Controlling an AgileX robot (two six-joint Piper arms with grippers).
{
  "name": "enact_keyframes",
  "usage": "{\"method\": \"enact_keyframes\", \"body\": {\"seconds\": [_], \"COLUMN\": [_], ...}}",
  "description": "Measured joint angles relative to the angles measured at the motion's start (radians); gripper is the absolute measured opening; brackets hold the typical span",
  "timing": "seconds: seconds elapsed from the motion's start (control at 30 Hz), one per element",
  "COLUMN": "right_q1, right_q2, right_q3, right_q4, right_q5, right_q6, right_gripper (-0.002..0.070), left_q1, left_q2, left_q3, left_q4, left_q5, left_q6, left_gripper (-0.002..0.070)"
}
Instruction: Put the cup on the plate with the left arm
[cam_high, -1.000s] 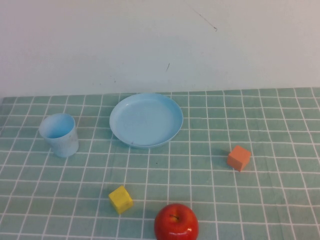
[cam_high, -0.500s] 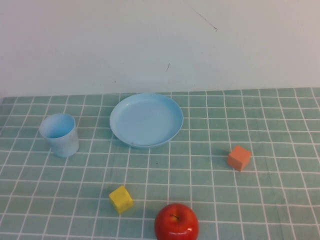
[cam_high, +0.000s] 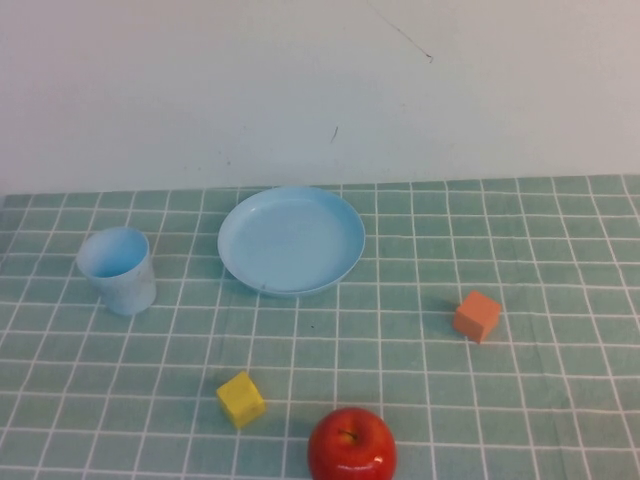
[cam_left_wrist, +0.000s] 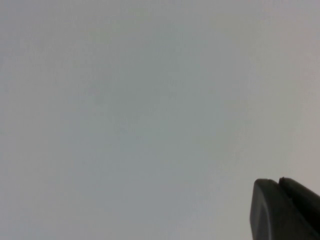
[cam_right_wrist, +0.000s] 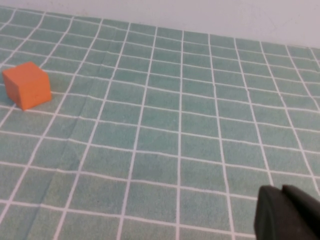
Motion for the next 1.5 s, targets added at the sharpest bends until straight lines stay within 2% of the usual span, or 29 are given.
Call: {"method": "enact_keyframes", "body": {"seconds": [0.13,0.23,0.3,0.43,0.63,0.73,0.87,1.03,1.2,1.37,1.43,1.5], "right_q1": [0.000,0.000,0.000,0.000,0.000,0.000,0.000,0.000,0.000,0.000,0.000,0.000], "right_q2": [0.000,0.000,0.000,0.000,0.000,0.000,0.000,0.000,0.000,0.000,0.000,0.000], "right_q3": [0.000,0.000,0.000,0.000,0.000,0.000,0.000,0.000,0.000,0.000,0.000,0.000], "right_q4": [0.004,0.018,0.020,0.023,0.024,0.024,0.024,0.024,0.024,0.024,0.024,0.024], "right_q5": [0.000,0.000,0.000,0.000,0.000,0.000,0.000,0.000,0.000,0.000,0.000,0.000], "right_q6": [0.000,-0.002,-0.002,-0.002,-0.002,-0.002,-0.002,-0.002,-0.002,-0.002,-0.002,-0.002], "right_gripper": [-0.0002,-0.0002,-0.0002,-0.0002,-0.0002,-0.0002,-0.0002,-0.0002,-0.0002,-0.0002,-0.0002,-0.0002], "left_q1": [0.002,0.002,0.002,0.002,0.002,0.002,0.002,0.002,0.006,0.033,0.049,0.064], "left_q2": [0.059,0.166,0.259,0.464,0.789,0.928,1.094,1.228,1.309,1.393,1.433,1.479], "left_q3": [-0.160,-0.293,-0.371,-0.526,-0.744,-0.833,-0.930,-0.967,-0.985,-1.080,-1.128,-1.174], "left_q4": [-0.252,-0.398,-0.472,-0.529,-0.505,-0.447,-0.322,-0.101,0.135,0.229,0.241,0.248], "left_q5": [0.167,0.246,0.299,0.382,0.595,0.791,1.083,1.269,1.282,1.232,1.208,1.187], "left_q6": [0.262,0.477,0.569,0.664,0.732,0.711,0.599,0.332,0.081,0.035,0.033,0.051], "left_gripper": [-0.0003,-0.0003,-0.0003,-0.0003,-0.0003,-0.0003,-0.0003,-0.0003,-0.0003,0.0008,0.0058,0.0147]}}
